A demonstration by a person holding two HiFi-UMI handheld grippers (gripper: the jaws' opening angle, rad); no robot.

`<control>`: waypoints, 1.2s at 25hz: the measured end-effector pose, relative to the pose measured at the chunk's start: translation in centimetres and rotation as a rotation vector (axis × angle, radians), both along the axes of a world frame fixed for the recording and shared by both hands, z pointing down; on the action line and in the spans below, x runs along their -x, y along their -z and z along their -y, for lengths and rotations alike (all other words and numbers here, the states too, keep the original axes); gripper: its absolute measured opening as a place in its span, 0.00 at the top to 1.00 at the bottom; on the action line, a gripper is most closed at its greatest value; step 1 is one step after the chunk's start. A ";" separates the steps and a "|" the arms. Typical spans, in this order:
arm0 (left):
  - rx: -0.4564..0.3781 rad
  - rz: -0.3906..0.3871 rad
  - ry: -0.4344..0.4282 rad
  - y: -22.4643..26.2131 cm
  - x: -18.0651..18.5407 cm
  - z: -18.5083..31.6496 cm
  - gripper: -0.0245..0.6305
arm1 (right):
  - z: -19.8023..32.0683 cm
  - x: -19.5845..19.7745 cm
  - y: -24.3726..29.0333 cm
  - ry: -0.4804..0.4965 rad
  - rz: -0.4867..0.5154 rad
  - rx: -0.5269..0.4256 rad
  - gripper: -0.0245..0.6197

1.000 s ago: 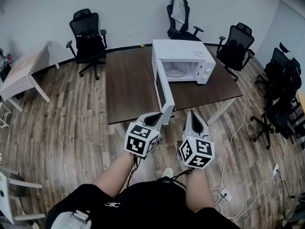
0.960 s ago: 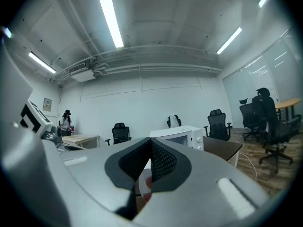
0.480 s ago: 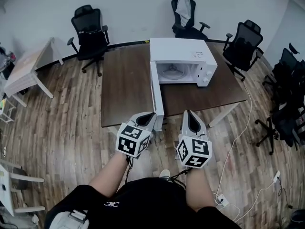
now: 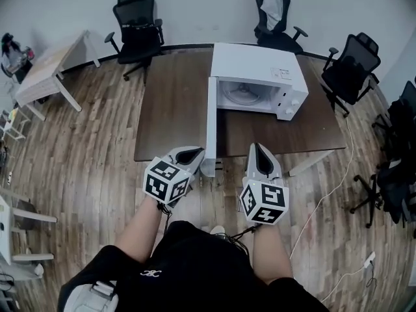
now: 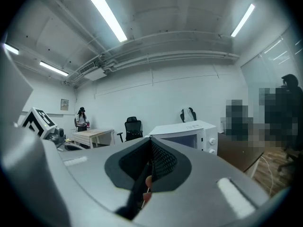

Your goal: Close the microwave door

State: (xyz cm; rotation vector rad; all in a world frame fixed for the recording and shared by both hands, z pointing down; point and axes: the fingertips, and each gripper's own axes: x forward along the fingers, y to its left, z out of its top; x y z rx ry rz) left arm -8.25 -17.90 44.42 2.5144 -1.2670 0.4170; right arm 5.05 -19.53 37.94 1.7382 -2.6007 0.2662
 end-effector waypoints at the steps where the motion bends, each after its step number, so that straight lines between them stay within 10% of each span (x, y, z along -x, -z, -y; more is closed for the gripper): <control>1: 0.000 0.017 -0.013 -0.6 0.2 0.0 0.95 | 0.2 0.1 -0.4 0.007 0.003 0.010 0.95; 10: 0.026 -0.045 -0.156 -4.5 1.5 -0.3 0.76 | 1.9 0.9 -3.5 0.033 -0.019 0.079 0.95; 30: 0.087 0.096 -0.403 -10.3 0.4 0.7 0.65 | 3.0 1.2 -6.1 -0.011 -0.068 0.147 0.95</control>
